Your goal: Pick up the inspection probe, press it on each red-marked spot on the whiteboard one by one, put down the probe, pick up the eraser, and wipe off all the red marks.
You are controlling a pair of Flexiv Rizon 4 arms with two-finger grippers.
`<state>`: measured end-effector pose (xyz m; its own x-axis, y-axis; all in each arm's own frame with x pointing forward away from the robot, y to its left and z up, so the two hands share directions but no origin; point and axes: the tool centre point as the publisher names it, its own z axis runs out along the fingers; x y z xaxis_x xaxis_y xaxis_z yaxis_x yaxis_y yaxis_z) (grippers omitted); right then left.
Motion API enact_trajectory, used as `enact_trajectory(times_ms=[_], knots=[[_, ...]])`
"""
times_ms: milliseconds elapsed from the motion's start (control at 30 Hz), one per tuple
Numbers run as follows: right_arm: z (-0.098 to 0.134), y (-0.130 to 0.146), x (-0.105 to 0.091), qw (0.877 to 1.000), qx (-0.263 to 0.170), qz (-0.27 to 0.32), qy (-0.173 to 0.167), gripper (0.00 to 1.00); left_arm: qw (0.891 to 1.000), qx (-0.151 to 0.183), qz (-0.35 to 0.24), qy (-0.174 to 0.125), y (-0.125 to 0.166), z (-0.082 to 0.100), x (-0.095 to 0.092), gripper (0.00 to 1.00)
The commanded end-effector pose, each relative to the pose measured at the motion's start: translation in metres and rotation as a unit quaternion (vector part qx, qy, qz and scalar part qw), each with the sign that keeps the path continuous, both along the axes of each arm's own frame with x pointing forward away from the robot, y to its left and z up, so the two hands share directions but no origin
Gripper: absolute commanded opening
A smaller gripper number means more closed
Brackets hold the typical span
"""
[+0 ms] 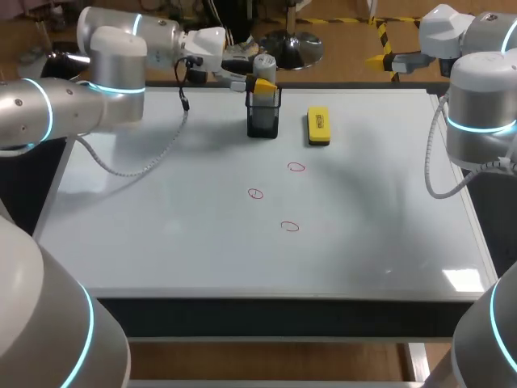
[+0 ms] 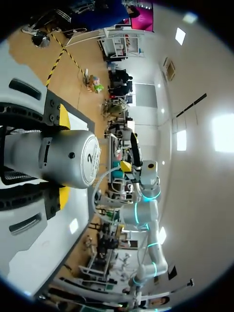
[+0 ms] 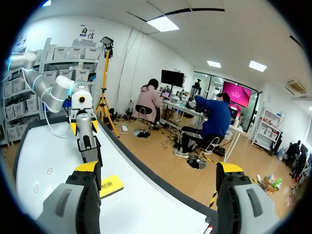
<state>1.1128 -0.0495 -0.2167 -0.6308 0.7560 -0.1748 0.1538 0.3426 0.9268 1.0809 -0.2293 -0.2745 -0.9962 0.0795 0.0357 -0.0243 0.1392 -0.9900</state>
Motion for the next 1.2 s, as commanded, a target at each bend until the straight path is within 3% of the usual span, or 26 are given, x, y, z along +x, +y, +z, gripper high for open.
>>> enact_trajectory(times_ms=[33,533,933,1067,1200], knots=[[0.0,0.0,0.0,1.0,0.0,0.0,0.0,1.0,1.0,-0.002,-0.006,0.0,-0.001,0.002,0.003,0.0],[0.0,0.0,0.0,1.0,0.0,0.0,0.0,1.0,1.0,-0.01,0.019,-0.008,0.001,0.032,0.005,0.0],[0.0,0.0,0.0,1.0,0.0,0.0,0.0,1.0,0.998,-0.02,0.065,-0.014,0.008,0.077,0.009,0.0],[0.0,0.0,0.0,1.0,0.0,0.0,0.0,1.0,0.998,-0.041,0.051,0.0,0.012,0.09,0.01,0.0],[0.0,0.0,0.0,1.0,0.0,0.0,0.0,1.0,0.998,-0.044,0.047,-0.005,0.015,0.102,0.009,0.0]])
